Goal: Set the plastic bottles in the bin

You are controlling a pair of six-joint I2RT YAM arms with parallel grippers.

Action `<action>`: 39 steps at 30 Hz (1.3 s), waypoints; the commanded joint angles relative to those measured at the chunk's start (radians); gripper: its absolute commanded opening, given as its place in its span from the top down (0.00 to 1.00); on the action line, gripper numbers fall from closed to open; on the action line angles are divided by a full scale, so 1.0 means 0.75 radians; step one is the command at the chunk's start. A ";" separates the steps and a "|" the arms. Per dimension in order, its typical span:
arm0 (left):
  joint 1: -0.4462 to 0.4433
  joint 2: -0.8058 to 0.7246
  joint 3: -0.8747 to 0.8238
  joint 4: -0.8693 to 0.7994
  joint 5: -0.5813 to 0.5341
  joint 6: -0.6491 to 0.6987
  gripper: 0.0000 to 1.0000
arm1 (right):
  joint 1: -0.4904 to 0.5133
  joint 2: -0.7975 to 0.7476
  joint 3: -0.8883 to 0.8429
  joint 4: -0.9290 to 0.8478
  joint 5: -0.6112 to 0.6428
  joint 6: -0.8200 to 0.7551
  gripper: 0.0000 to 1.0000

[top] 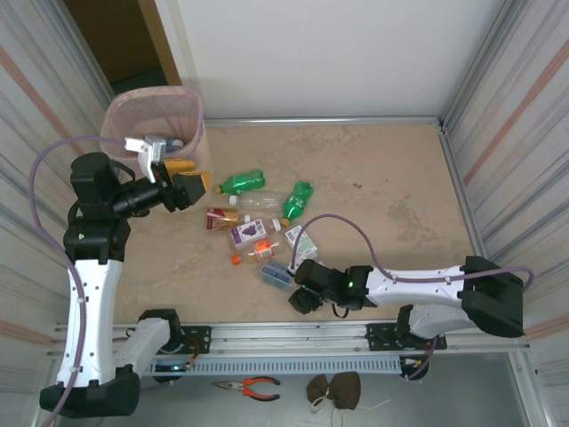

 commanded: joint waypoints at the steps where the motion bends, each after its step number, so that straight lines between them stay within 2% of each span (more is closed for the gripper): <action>1: -0.007 -0.029 0.008 -0.008 0.009 -0.026 0.23 | 0.020 0.018 0.004 -0.028 0.065 0.021 0.33; 11: -0.019 -0.029 -0.015 0.039 0.009 -0.077 0.24 | 0.040 0.112 -0.041 0.076 0.042 0.015 0.42; 15: -0.021 -0.031 -0.013 0.032 -0.002 -0.076 0.24 | 0.058 0.143 -0.032 0.080 0.059 0.015 0.53; 22: -0.021 -0.019 0.012 0.032 0.017 -0.088 0.24 | 0.106 0.121 -0.003 0.034 0.110 0.021 0.65; 29: -0.021 0.007 0.073 0.033 0.002 -0.081 0.24 | 0.150 0.009 0.059 -0.088 0.145 0.020 0.76; 39: -0.023 0.086 0.107 0.193 -0.026 -0.193 0.25 | 0.115 -0.338 0.148 -0.135 0.205 -0.016 0.77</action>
